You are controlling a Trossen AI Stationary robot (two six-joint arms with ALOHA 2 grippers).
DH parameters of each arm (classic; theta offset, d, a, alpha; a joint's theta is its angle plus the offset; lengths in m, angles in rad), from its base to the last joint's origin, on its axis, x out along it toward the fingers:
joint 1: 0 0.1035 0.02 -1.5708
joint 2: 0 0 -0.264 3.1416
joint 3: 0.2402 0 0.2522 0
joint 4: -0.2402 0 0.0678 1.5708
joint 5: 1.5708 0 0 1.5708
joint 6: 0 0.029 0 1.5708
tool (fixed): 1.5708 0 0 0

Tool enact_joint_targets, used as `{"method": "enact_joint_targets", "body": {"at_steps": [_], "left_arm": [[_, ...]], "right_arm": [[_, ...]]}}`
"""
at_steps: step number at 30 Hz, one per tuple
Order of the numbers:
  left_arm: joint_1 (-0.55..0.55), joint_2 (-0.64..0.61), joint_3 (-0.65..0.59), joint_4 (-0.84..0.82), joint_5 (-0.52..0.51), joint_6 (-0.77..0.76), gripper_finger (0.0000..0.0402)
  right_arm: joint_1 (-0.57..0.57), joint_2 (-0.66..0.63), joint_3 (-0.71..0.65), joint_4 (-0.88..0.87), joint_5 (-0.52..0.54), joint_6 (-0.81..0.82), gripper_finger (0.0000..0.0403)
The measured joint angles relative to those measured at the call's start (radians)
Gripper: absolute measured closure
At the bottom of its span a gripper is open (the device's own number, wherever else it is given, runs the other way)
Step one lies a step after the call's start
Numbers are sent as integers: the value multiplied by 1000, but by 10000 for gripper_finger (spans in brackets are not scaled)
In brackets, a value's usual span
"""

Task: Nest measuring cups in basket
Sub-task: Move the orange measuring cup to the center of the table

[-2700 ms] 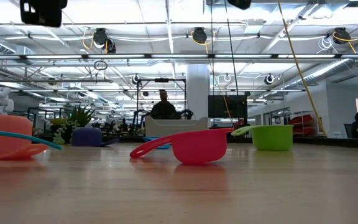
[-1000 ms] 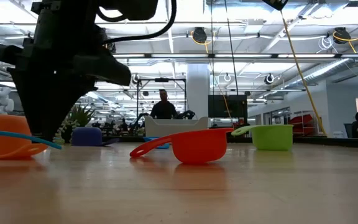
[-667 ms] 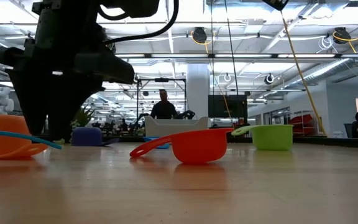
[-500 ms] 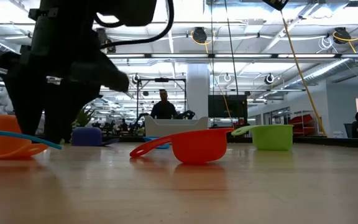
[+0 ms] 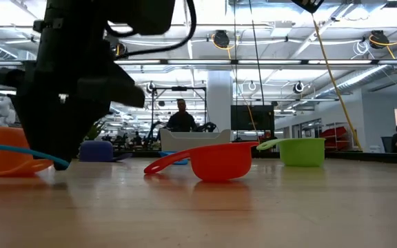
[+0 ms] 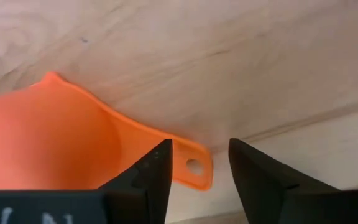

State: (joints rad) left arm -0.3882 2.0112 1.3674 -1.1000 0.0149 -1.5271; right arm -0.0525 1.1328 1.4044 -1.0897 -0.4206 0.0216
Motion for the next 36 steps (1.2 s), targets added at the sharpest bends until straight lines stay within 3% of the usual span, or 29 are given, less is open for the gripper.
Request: {"method": "enact_joint_targets", "body": {"at_steps": [5,15,24,36], "left_arm": [[0,25,4,4,53,6,253],[-5,22,2,-2,37,-19,273],[-6,15,-2,-43,56,45,387],[-5,-114,5,-80,57,42,395]], "right_arm": [[0,0,0,-2,0,8,403],[0,0,0,-8,0,19,403],[0,0,0,-7,0,38,403],[0,-1,0,-7,4,39,403]]}}
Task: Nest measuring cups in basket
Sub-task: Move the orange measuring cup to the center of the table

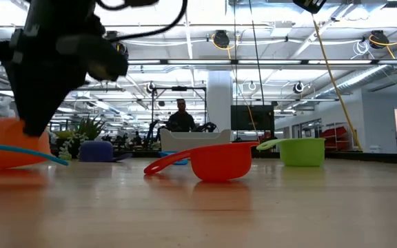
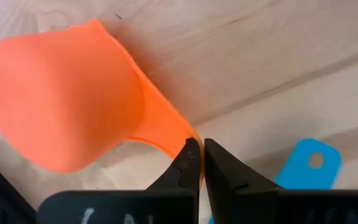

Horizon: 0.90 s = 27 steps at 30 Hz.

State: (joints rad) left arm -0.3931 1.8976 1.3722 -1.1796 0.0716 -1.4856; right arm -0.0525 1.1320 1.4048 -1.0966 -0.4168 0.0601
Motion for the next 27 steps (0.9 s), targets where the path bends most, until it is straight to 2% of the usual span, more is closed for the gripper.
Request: {"method": "enact_joint_targets", "body": {"at_steps": [6,12,18,23,27], "left_arm": [[0,-124,0,11,-21,-18,395],[4,-294,1,106,-176,-14,395],[6,-434,1,115,-357,-6,395],[16,-510,1,203,-518,125,395],[46,-548,1,327,-553,271,395]], "right_arm": [[0,0,0,4,5,-1,403],[0,0,0,15,109,-17,403],[0,0,-10,42,178,-46,403],[-8,0,-48,118,185,-45,403],[-14,0,-85,187,187,-13,403]]}}
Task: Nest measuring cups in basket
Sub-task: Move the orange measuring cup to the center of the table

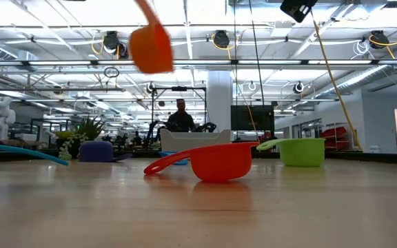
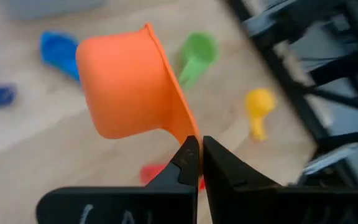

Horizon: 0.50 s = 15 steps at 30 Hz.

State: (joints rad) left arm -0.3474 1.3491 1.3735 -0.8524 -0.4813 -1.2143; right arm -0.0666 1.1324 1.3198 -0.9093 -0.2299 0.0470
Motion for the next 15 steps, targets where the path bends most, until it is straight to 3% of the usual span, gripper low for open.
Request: {"method": "enact_joint_targets", "body": {"at_steps": [3,6,10,15], "left_arm": [[29,-8,-14,97,3,118,395],[72,-32,-92,302,48,209,395],[144,-70,-297,736,180,252,395],[194,-74,-549,1223,220,183,396]], "right_arm": [[0,0,-7,22,54,41,403],[0,-9,-7,21,82,91,398],[0,-49,-7,15,144,177,385],[0,-115,-7,11,242,264,367]]}}
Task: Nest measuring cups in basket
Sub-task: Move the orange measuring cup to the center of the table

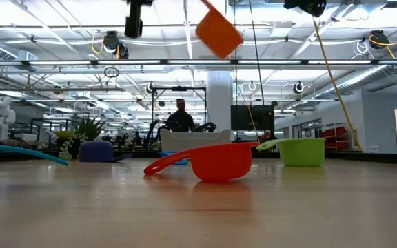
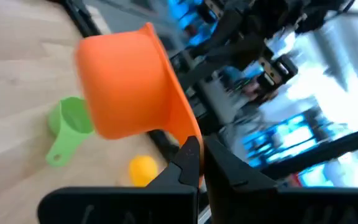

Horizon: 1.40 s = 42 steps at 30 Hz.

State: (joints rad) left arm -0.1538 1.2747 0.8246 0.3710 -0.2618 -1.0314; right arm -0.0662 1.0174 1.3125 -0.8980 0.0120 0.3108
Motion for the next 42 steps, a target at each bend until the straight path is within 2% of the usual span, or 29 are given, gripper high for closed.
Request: {"method": "enact_joint_targets", "body": {"at_steps": [4,8,12,19,24,32,38,42], "left_arm": [[3,9,-144,164,-33,-83,396],[-13,10,-238,232,-89,-145,396],[-36,10,-284,229,-122,-177,396],[-52,36,-311,233,-176,-215,396],[-52,117,-313,237,-185,-267,395],[-54,291,-312,511,-180,-282,396],[-72,440,-312,578,-177,-377,386],[-80,496,-312,650,-215,-395,391]], "right_arm": [[0,-51,0,-3,67,60,359],[0,-85,0,-5,75,85,357],[0,-94,0,-4,92,79,357],[0,-86,0,-4,92,12,357],[0,-77,0,-4,92,-39,357],[0,-76,0,-9,89,-73,357],[0,-76,0,-33,89,-116,357],[0,-77,0,-41,88,-122,357]]}}
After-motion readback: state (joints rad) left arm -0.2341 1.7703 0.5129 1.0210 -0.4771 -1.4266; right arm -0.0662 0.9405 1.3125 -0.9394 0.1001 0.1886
